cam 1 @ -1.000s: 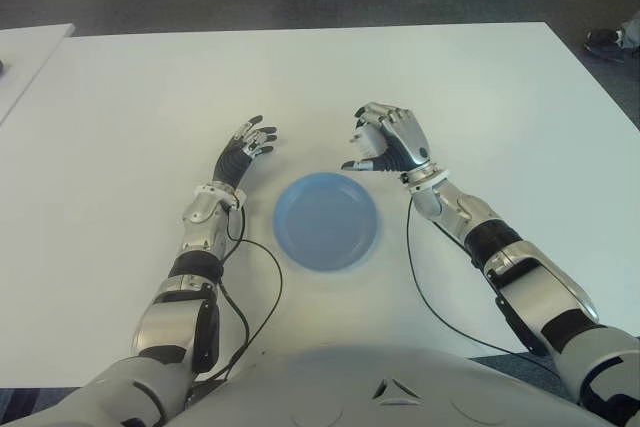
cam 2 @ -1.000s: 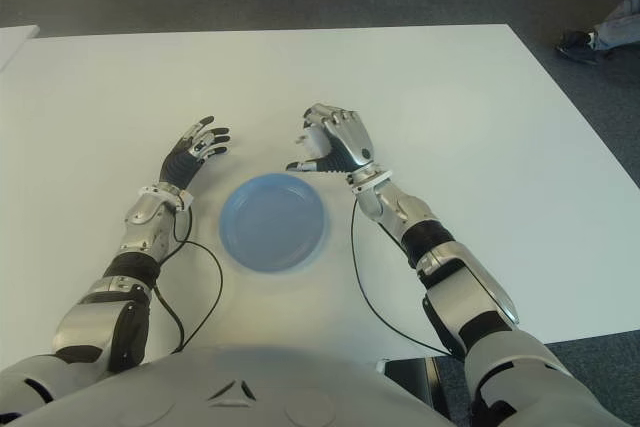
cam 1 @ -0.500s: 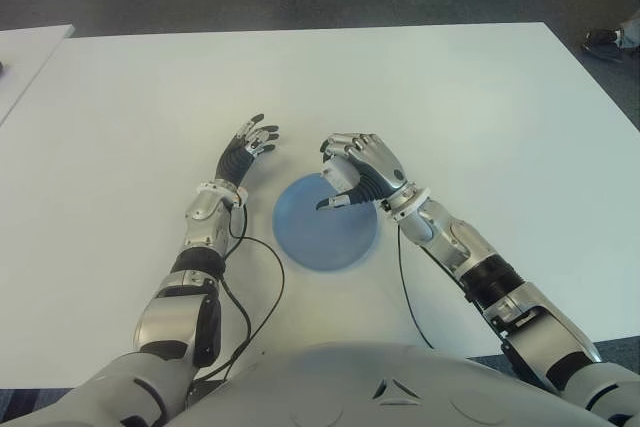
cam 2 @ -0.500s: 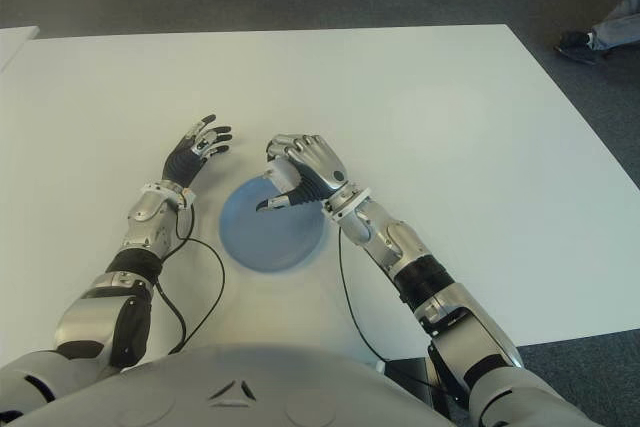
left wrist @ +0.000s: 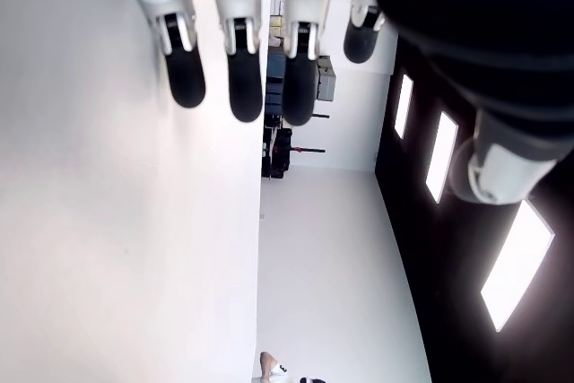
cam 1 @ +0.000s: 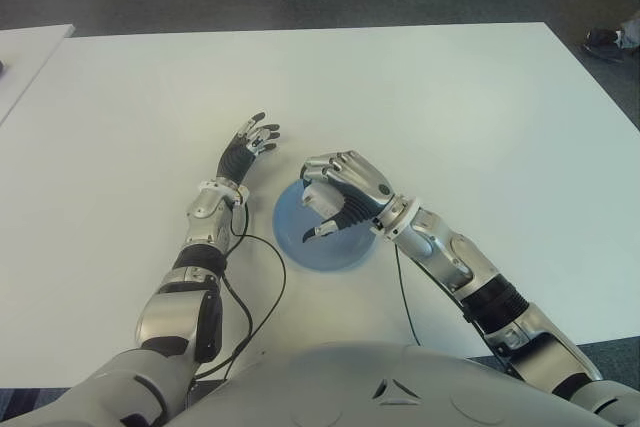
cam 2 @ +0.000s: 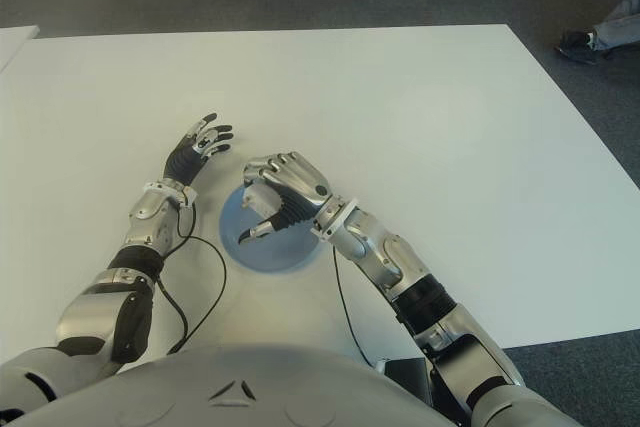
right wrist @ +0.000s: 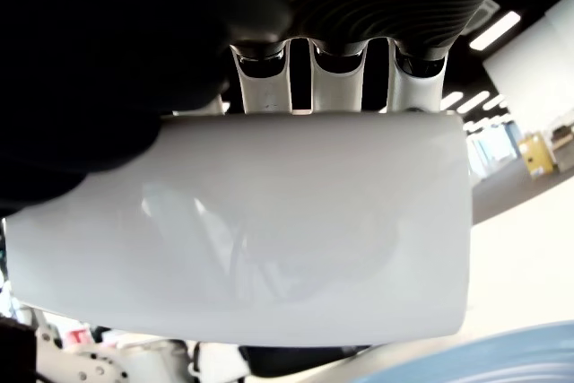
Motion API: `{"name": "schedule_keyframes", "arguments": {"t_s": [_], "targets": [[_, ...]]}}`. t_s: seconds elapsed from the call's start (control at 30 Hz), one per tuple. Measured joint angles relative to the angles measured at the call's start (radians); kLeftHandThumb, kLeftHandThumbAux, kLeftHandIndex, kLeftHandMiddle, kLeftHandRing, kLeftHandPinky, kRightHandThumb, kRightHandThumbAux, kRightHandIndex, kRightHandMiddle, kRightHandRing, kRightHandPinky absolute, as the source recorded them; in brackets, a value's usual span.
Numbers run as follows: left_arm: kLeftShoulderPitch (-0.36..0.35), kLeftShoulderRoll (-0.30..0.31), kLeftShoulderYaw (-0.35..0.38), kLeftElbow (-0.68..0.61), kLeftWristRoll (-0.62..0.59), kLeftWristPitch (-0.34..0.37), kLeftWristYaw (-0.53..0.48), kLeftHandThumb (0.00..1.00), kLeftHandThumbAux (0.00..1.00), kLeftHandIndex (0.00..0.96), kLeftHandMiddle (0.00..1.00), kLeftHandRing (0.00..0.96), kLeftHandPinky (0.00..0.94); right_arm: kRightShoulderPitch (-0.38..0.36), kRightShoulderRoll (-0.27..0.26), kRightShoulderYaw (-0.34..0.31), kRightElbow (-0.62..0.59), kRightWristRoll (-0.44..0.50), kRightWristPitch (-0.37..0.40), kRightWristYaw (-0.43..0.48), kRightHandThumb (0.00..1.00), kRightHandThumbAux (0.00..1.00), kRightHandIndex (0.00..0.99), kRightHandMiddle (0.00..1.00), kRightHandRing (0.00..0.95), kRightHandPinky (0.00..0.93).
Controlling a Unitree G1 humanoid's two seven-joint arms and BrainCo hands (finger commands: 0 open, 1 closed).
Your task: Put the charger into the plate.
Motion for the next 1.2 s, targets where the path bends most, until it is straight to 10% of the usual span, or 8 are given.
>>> {"name": "schedule_keyframes", "arguments": {"t_s": [0.43,1.2], "targets": [[-0.003,-0.013,0.001,0.004,0.0,0.0,0.017,0.0,0.45,0.131,0.257,0.257,0.245,0.03,0.022,0.003,-0.004,0.004,-0.008,0.018,0.366,0.792,0.705,0.832,0.826,0.8],[-0.003,-0.014,0.0,0.0,0.005,0.005,0.022,0.0,0.449,0.105,0.241,0.241,0.232,0.011,0.045,-0.041,0.134,0.016,-0.069,-0.073,0.304,0.46,0.315,0.377,0.312,0.251]]}}
